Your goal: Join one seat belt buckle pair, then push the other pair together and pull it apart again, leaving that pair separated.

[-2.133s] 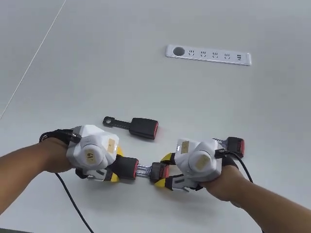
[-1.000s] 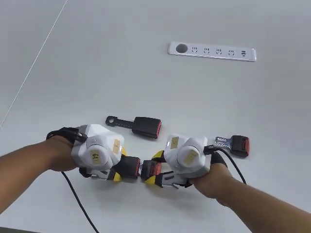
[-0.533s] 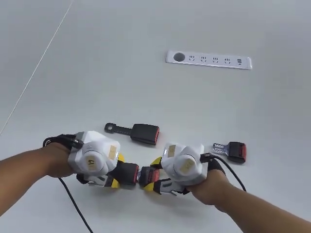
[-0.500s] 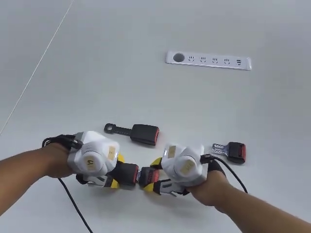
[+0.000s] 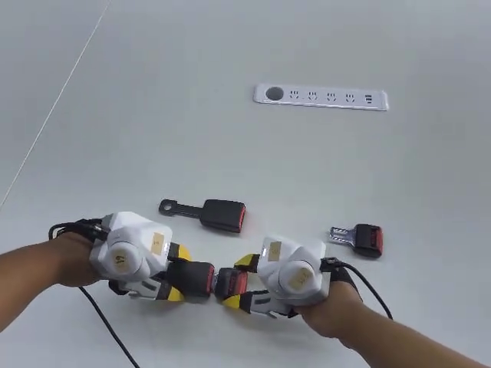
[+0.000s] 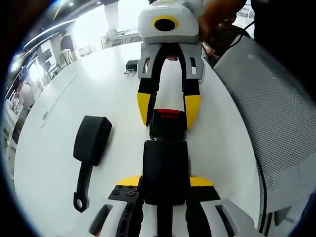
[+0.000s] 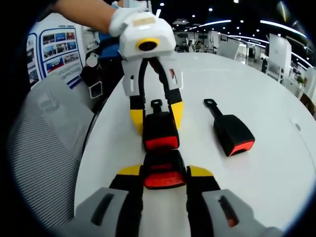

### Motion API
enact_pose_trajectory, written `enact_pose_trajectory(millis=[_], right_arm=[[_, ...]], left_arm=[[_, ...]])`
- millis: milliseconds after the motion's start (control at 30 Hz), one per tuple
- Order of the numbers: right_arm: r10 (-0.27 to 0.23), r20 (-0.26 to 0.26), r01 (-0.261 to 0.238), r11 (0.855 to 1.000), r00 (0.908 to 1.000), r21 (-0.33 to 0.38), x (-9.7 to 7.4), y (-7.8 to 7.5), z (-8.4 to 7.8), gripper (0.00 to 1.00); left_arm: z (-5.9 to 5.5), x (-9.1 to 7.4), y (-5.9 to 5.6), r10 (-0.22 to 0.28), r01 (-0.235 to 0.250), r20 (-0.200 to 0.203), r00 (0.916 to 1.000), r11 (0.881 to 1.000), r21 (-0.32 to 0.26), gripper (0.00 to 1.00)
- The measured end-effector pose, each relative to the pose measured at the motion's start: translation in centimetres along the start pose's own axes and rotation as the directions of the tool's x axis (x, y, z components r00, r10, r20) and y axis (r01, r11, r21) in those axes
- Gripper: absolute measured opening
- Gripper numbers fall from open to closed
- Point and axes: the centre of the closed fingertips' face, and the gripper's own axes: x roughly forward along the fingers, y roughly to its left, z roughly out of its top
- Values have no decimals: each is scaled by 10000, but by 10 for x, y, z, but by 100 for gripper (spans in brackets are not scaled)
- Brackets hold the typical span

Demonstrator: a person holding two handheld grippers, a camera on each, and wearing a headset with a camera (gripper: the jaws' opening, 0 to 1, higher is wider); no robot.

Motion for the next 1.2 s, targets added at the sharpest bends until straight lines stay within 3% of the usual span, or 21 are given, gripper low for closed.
enact_pose_trajectory(millis=[233,433,1067,1200], right_arm=[[-50,303,48,10000,9995,45,-2,0,0,32],[-152,468,147,9998,9988,105,-3,0,0,31],[-140,711,121,9996,9974,273,-4,2,-1,32],[-94,751,59,9989,9971,463,-4,2,-1,33]], left_arm=[[3,0,0,53,-45,450,9990,9999,-160,33],[2,0,0,-26,32,589,9983,10000,-89,33],[2,1,0,-147,152,675,9976,9999,-71,33],[3,3,1,-197,193,391,9990,9998,102,34]])
